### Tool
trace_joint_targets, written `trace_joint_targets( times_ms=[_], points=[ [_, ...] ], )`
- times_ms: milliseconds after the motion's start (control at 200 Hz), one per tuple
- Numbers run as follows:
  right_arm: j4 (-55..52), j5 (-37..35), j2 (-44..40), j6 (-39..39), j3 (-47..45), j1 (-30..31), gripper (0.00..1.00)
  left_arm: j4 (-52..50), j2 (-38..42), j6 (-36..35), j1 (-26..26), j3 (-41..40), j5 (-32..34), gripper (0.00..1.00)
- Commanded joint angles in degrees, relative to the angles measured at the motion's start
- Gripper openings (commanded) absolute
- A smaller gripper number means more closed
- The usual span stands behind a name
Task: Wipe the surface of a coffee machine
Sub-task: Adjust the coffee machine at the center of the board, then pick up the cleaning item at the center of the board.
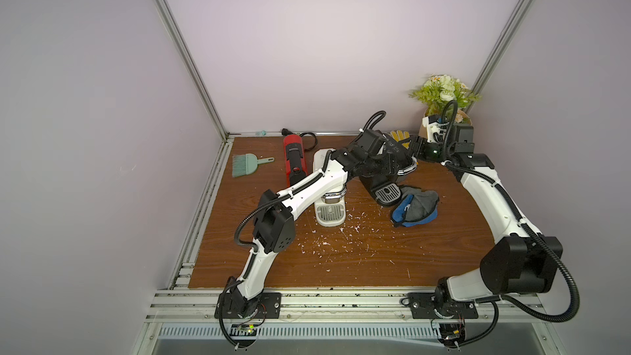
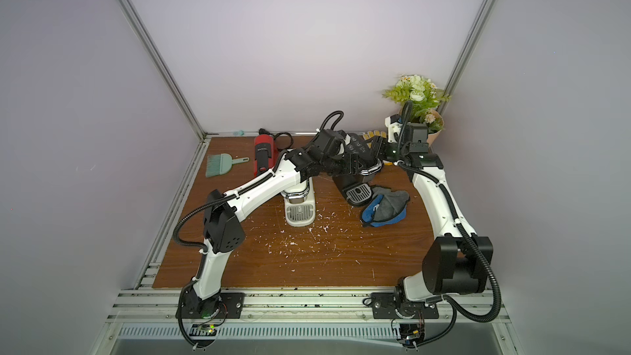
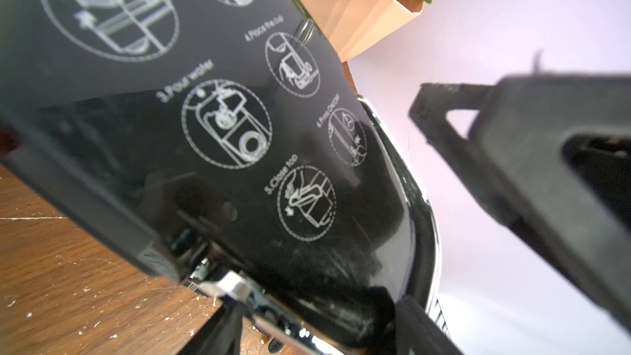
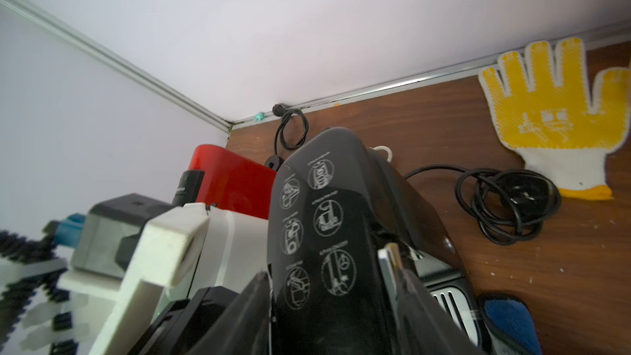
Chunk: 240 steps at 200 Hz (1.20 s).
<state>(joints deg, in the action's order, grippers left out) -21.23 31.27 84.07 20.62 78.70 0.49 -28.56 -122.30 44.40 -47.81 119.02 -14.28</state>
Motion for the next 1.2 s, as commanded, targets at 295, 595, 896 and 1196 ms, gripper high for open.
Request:
trace_joint_targets(
  times_ms=[295, 595, 896, 1196],
  points=[
    [2.6, -8.1, -10.8, 1.2, -16.0, -8.0, 0.72, -13.8, 4.8, -3.7, 1.3, -2.5, 7.2, 0.99],
    [5.0, -12.5, -7.9, -0.8, -27.7, -8.4, 0.75, -14.1, 11.3, -5.5, 1.6, -7.1, 11.6, 0.99],
    [7.2, -15.9, -2.9, -1.6, -31.0, -8.1, 0.79, -13.6, 15.0, -8.8, 1.7, -9.4, 12.5, 0.99],
    [7.1, -22.1, 6.3, -2.1, -28.1, -3.7, 0.82, -8.3, 18.8, -10.2, 1.0, -14.1, 10.6, 1.0]
  ],
)
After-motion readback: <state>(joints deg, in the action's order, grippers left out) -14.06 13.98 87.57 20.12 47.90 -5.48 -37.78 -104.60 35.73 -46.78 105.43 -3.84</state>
